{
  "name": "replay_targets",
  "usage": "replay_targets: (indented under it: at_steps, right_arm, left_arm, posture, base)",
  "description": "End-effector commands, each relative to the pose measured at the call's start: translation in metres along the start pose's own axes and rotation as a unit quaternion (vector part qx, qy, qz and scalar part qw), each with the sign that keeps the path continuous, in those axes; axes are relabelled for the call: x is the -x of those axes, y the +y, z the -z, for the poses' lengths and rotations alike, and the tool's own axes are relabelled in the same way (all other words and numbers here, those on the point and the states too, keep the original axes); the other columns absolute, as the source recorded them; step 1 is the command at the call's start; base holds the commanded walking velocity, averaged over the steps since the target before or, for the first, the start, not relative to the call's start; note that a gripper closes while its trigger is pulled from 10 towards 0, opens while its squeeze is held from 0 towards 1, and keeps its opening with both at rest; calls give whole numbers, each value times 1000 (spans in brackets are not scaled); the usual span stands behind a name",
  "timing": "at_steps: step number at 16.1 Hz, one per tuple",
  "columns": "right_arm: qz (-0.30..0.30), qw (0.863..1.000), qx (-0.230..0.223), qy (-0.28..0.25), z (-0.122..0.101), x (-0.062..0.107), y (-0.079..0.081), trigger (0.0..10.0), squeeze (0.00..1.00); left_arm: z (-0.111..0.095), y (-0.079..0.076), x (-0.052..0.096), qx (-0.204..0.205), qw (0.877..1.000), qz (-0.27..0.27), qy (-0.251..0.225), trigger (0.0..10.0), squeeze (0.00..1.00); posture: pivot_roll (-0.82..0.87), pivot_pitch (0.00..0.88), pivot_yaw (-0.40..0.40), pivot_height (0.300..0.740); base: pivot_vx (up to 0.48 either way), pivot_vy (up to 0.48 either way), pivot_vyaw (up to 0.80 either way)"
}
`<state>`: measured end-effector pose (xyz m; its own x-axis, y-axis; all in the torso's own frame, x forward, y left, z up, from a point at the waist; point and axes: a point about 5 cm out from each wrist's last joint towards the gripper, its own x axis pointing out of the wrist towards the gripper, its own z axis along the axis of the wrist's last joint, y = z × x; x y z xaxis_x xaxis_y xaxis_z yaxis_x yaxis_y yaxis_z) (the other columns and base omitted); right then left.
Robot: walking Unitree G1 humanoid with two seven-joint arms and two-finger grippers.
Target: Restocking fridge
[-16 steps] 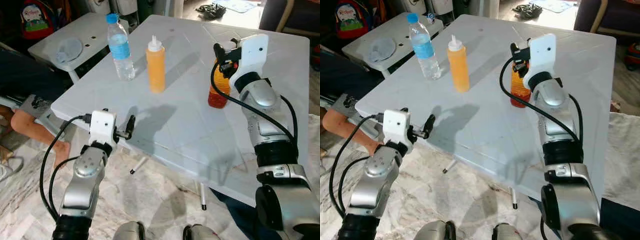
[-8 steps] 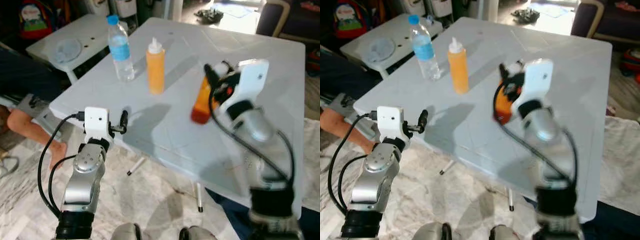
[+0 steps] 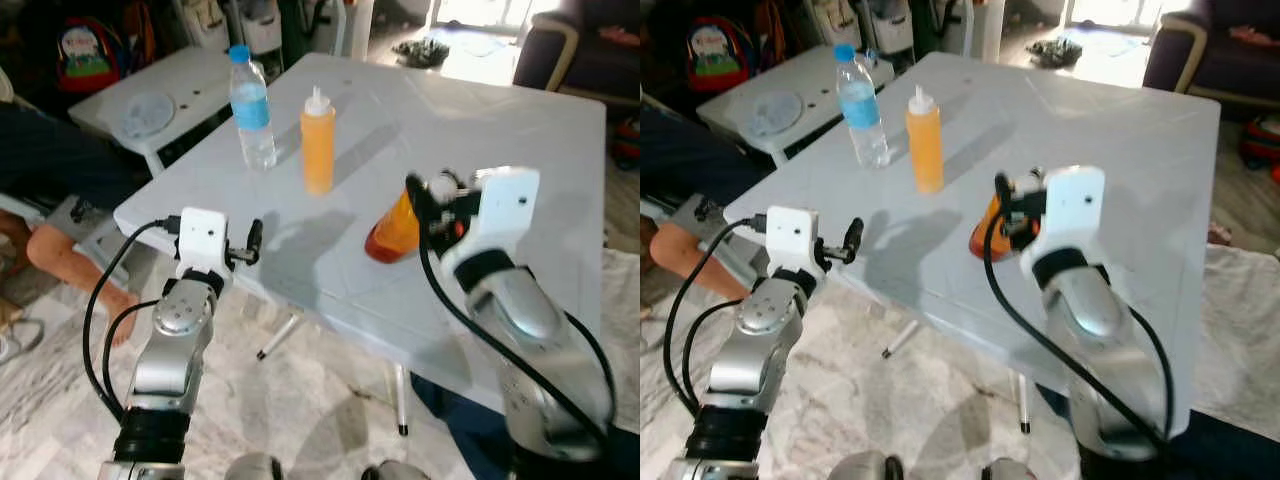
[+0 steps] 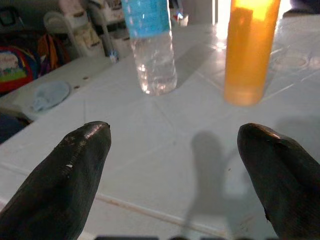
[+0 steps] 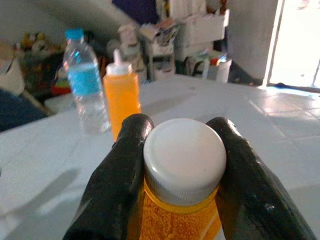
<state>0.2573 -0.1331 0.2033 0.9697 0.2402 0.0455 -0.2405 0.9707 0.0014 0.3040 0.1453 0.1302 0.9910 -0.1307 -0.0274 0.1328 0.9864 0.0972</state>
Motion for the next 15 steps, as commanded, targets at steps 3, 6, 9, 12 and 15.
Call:
replay_targets:
  at_steps: [3,6,9,12,15]
  right_arm:
    - [11,995,-1,103,33,5,-9,10000,0]
    - [12,1000,8,22,12,-8,-8,10000,0]
    - [20,998,2,-61,-9,-18,-7,10000,0]
    - [8,996,9,-87,-7,-21,-5,10000,0]
    - [-9,995,18,-102,-7,-23,1,10000,0]
  left_arm:
    - [2,-1,-2,-7,1000,-2,-2,10000,0]
    - [0,0,-6,-4,1000,-19,-7,10000,0]
    - [4,4,-5,8,999,-38,2,10000,0]
    - [5,4,-5,-1,999,-47,-1,10000,0]
    - [3,3,-5,-7,999,-51,-9,10000,0]
  posture:
    - [-28,16,75,740]
    - [-26,9,74,740]
    - [-18,0,75,740]
    - [-6,5,71,740]
    - [-6,15,71,740]
  base:
    - [0,0,0]
    - [0,0,0]
    - [0,0,0]
    - [0,320,0]
    - [0,480,800]
